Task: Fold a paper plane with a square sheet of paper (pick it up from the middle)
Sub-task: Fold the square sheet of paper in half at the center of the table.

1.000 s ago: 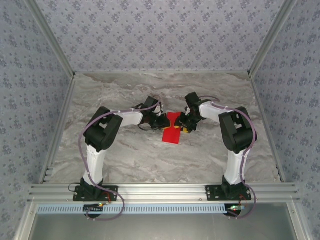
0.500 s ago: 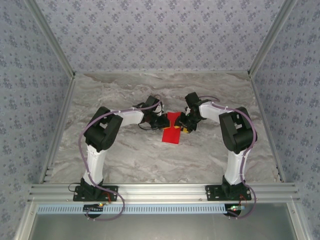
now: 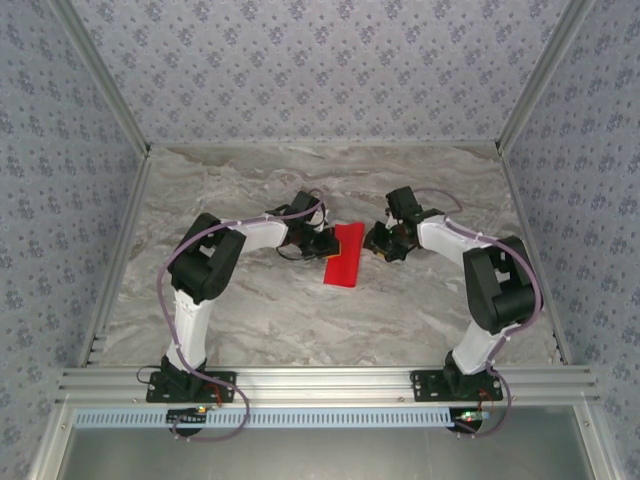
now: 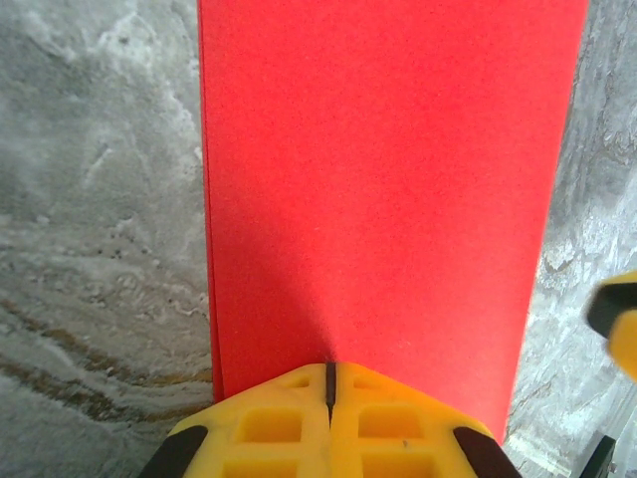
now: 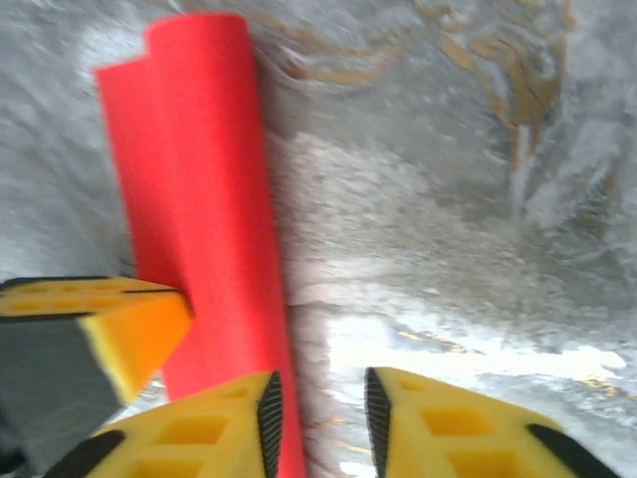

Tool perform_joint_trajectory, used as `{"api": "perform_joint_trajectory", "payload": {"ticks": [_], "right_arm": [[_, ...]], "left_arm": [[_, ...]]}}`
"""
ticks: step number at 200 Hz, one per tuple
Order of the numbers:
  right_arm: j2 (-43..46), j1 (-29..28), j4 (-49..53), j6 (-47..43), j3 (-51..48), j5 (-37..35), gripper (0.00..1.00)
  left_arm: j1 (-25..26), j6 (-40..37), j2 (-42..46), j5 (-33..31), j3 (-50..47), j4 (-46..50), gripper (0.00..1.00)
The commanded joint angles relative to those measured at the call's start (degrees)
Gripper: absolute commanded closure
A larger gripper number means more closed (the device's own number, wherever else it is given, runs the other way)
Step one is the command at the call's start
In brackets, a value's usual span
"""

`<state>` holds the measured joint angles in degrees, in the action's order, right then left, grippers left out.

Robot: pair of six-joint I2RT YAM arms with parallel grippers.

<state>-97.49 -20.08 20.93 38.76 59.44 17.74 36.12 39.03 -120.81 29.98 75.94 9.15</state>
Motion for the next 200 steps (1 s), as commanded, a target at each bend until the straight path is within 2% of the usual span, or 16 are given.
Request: {"api": "perform_joint_trajectory", "payload": {"ticks": [1, 22, 73, 134, 200], "right_arm": [[0.1, -2.7, -2.8, -1.5, 2.3, 0.3, 0.81], [-3.3, -4.4, -3.0, -1.4, 5.2, 0.8, 1.0], [-11.1, -5.2, -4.9, 0.4, 8.3, 2.7, 1.0], [-13.8, -5.1, -5.5, -2.2, 6.7, 6.9, 1.0], [-10.5, 2.6, -8.0, -8.7, -3.7, 9.6, 1.0]], "left_arm": [[0.4, -0.7, -4.9, -7.4, -2.4, 10.0, 0.99], [0.4, -0.4, -5.3, -8.0, -2.2, 10.4, 1.0], [0.4, 0.5, -5.7, -8.1, -1.9, 10.7, 1.0], [0.4, 1.7, -6.6, -8.5, -2.2, 11.7, 1.0], [0.4, 3.5, -7.4, -11.0, -3.8, 14.8, 1.0]]}}
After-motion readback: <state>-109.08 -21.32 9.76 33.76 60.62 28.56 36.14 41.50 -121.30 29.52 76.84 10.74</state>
